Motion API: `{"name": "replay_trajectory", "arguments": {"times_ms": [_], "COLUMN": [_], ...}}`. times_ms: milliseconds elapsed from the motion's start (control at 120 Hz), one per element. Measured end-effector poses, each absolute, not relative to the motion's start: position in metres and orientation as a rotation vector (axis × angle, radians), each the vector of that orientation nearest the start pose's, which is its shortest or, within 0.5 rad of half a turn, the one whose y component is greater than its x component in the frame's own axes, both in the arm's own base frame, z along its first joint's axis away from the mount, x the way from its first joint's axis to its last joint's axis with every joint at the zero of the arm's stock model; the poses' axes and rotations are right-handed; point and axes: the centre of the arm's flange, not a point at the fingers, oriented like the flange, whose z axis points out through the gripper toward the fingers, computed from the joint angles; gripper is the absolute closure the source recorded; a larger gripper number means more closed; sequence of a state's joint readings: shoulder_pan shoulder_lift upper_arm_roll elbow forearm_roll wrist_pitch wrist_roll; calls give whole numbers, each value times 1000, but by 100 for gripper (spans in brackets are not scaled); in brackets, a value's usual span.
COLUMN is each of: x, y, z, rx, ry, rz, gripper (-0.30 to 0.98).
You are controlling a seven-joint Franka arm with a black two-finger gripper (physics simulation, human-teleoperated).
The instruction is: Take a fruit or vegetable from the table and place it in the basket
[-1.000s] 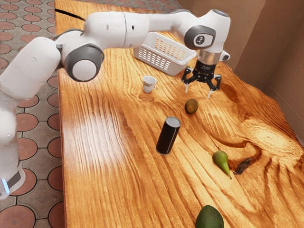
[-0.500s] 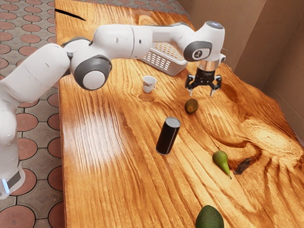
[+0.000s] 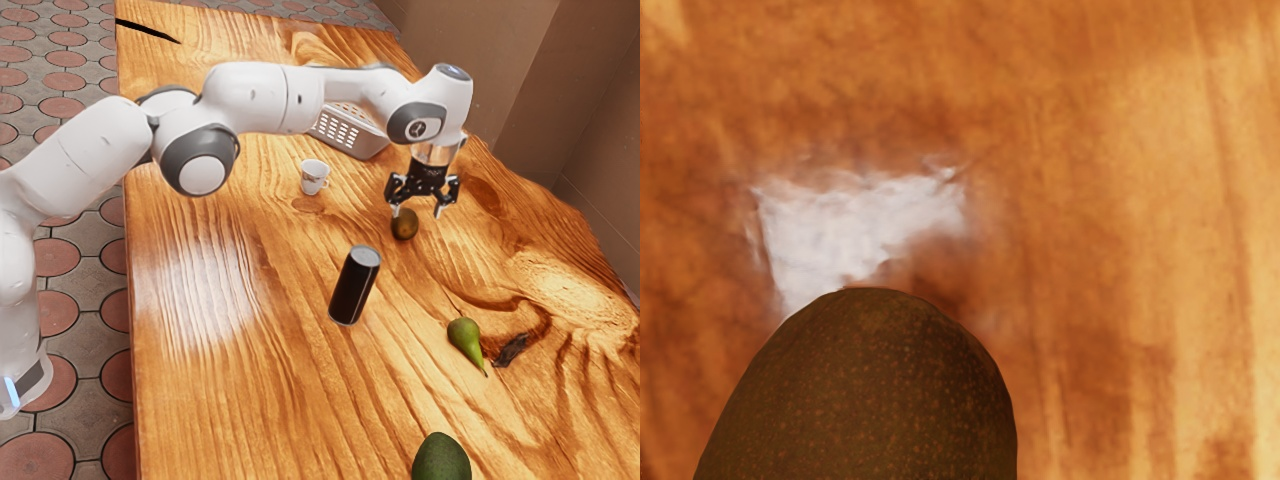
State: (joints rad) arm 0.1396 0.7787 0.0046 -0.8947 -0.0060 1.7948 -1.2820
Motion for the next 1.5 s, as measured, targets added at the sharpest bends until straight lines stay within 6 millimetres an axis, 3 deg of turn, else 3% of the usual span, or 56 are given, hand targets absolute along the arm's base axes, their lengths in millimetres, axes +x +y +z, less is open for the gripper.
{"name": "replay_trajectory", "arguments": {"times_ms": [350, 517, 750, 825, 1008, 1083, 1217, 1325, 1500], "x": [762, 760, 755, 753, 749, 743, 722, 697, 667], "y": [114, 115, 122, 123, 127, 148, 223, 275, 332], "z": [423, 420, 417, 423, 460, 469, 493, 528, 561], "rx": [-2358, -2337, -2285, -2273, -2253, -2193, -2064, -1982, -1886], "ry": [-2118, -2119, -2102, -2096, -2098, -2112, -2229, -2333, -2433], "rz": [-79, -64, -51, -58, -116, -149, -180, -234, -318], "gripper": [1, 26, 41, 42, 47, 52, 53, 48, 45]}}
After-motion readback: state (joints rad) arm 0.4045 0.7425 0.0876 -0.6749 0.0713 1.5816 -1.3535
